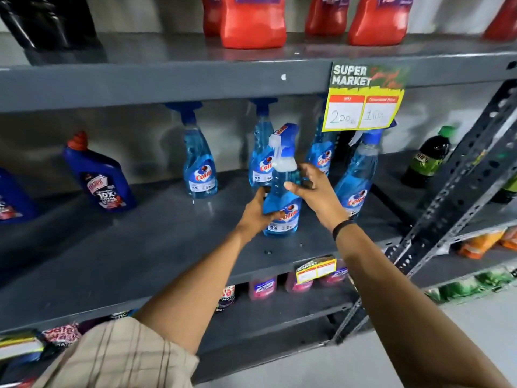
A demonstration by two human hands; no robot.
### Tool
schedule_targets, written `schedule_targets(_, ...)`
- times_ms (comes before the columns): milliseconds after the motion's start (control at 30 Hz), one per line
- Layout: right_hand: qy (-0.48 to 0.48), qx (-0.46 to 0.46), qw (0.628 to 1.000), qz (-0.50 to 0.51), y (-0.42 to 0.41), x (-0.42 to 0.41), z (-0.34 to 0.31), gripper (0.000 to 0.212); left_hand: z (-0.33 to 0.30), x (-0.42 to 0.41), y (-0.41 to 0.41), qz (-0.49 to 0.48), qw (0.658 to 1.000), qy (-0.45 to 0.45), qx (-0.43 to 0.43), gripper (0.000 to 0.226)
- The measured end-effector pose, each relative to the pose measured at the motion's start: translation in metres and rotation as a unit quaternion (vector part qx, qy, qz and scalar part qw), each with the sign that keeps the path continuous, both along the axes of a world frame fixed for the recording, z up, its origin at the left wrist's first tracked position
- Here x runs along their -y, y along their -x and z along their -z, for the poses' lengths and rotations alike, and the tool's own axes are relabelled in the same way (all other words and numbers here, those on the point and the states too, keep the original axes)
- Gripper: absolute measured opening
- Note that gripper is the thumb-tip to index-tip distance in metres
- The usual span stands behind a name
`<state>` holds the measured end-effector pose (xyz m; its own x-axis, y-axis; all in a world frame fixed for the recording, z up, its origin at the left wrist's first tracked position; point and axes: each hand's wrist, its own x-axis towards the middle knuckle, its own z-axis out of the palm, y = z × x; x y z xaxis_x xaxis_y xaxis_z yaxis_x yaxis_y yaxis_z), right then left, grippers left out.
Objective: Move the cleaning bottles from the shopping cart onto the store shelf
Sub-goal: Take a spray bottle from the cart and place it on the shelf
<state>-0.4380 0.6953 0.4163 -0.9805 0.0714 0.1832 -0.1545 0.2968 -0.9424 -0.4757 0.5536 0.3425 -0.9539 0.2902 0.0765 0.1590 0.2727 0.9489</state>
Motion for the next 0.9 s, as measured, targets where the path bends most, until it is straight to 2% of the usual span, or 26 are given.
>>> schedule_targets(200,0.019,-0.023,0.999,0.014,-0.003,0.004,0.012,0.049,0.007,0.004,-0.005,0.006,1.000,0.005,0.008,0.063)
schedule_targets(267,0.053,-0.046,0.994,0.085,-0.015,0.006,0.023,0.054,0.011,0.015,-0.014,-0.013,1.000,-0.002,0.007,0.063)
schedule_targets(367,0.135,-0.129,0.943,0.275,-0.039,0.024,0.046,0.041,0.020,0.071,-0.040,-0.148,0.984,0.002,-0.094,0.040)
schedule_targets(467,0.104,-0.177,0.932,0.299,-0.063,0.072,0.071,0.024,0.037,0.153,-0.091,-0.295,0.939,0.055,-0.166,0.016)
schedule_targets(600,-0.020,-0.170,0.977,0.131,-0.086,0.182,0.099,0.026,0.062,0.273,-0.183,-0.489,0.854,0.094,-0.153,0.028)
schedule_targets(700,-0.058,-0.158,0.985,-0.030,-0.111,0.273,0.111,0.025,0.080,0.358,-0.255,-0.585,0.791,0.140,-0.113,0.029)
schedule_targets(767,-0.071,-0.127,0.980,-0.137,-0.132,0.335,0.122,0.026,0.097,0.407,-0.309,-0.650,0.748,0.132,-0.045,0.035)
schedule_targets(833,-0.080,-0.074,0.959,-0.261,-0.162,0.406,0.142,0.024,0.127,0.455,-0.372,-0.709,0.692,0.132,0.039,0.035)
schedule_targets(900,-0.096,-0.015,0.926,-0.364,-0.193,0.467,0.163,0.024,0.160,0.485,-0.421,-0.722,0.668,0.131,0.125,0.026)
